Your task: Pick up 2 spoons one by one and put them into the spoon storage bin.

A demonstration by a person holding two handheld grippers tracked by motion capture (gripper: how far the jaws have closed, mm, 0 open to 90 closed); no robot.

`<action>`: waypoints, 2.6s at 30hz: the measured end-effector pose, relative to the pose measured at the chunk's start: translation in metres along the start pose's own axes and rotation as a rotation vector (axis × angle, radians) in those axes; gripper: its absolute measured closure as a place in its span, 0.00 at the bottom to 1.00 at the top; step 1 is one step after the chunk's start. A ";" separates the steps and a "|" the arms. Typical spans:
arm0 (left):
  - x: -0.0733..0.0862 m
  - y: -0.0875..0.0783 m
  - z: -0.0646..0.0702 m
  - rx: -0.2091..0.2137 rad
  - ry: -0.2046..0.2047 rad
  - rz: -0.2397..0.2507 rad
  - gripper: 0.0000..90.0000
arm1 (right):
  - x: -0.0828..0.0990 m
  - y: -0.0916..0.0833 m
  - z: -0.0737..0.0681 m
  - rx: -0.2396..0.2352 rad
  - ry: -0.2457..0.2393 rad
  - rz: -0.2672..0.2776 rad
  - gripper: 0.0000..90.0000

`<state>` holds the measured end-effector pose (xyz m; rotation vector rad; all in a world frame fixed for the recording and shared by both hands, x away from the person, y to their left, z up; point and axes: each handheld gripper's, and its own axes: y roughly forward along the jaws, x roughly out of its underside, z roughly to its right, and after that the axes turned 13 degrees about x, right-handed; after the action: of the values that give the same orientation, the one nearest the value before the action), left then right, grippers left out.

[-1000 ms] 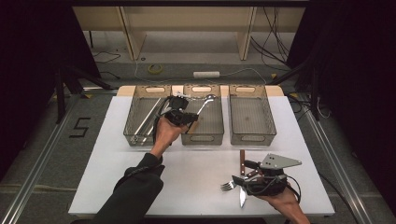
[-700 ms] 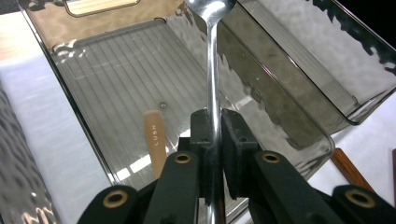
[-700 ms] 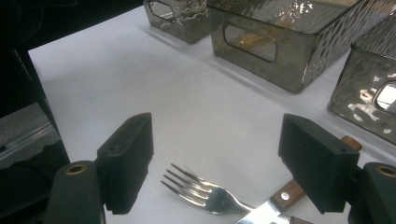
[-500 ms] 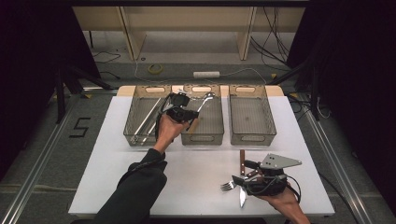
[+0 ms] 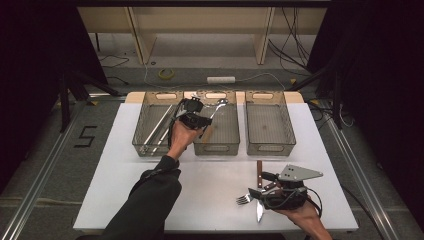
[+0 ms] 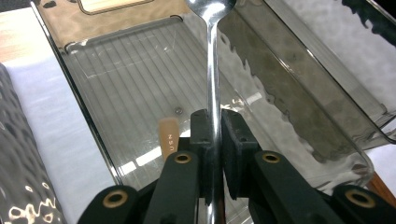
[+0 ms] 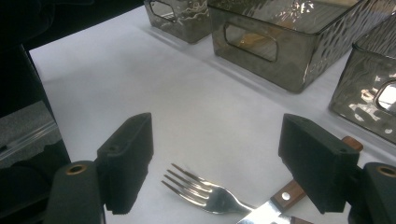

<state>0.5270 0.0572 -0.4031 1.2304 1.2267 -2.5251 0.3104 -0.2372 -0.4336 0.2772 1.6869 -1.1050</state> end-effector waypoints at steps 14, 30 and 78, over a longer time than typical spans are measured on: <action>0.001 0.007 -0.006 -0.014 -0.023 -0.012 0.92 | 0.000 0.000 -0.001 -0.003 -0.001 -0.002 0.30; -0.001 0.013 -0.003 -0.004 -0.031 -0.007 0.64 | 0.000 -0.001 -0.001 -0.004 -0.001 -0.001 0.30; 0.099 -0.113 0.005 0.183 0.086 0.235 0.28 | -0.007 0.014 0.029 0.077 0.015 -0.032 0.36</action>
<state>0.4139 0.1561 -0.3984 1.4407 0.8217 -2.4768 0.3402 -0.2497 -0.4360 0.3094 1.6690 -1.1958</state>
